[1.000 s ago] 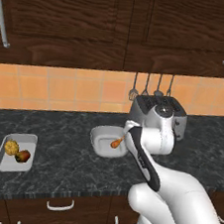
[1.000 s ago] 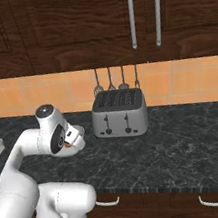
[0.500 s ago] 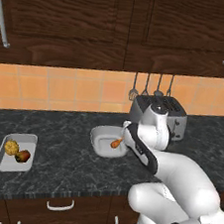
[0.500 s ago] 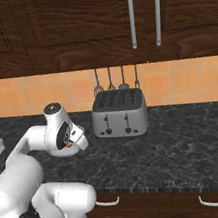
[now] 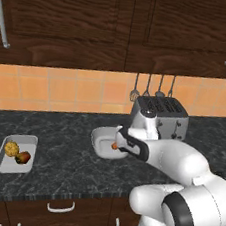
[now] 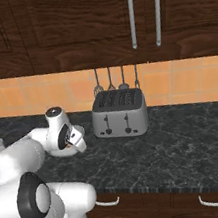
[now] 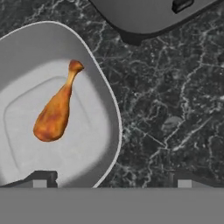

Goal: Take the meat container that has the chicken drumstick and place it on the second highest rack of the freezer. Then take the vegetable container that has the squash and bell pepper and place it on the highest rack of the freezer.

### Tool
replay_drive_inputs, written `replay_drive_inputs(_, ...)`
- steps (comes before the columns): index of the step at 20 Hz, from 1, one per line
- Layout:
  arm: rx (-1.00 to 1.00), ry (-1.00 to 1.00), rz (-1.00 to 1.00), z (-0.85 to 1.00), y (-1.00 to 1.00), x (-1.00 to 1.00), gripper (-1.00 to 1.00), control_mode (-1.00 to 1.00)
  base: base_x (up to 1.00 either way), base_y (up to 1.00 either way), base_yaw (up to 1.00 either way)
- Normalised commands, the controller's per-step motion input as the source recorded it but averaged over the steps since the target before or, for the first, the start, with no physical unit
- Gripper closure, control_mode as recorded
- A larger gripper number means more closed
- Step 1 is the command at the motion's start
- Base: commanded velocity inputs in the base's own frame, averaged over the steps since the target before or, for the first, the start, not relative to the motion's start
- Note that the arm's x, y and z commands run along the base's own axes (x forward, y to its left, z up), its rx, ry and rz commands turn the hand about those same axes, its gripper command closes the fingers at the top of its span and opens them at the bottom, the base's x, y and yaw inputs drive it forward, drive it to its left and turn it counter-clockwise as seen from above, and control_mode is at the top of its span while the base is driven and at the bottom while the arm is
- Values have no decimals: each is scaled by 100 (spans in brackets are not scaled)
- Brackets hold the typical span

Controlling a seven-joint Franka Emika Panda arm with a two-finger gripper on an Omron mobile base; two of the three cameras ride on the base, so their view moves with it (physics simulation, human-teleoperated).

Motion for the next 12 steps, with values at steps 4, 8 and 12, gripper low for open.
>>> replay_drive_inputs(4, 1, 0, 2, -51, 4, 8, -100, -100, 0, 0, 0)
replay_drive_inputs(8, 2, 0, 5, -43, 0, 20, -100, -100, 0, 0, 0)
replay_drive_inputs(12, 2, 0, 3, -28, 0, 41, -100, -100, 0, 0, 0)
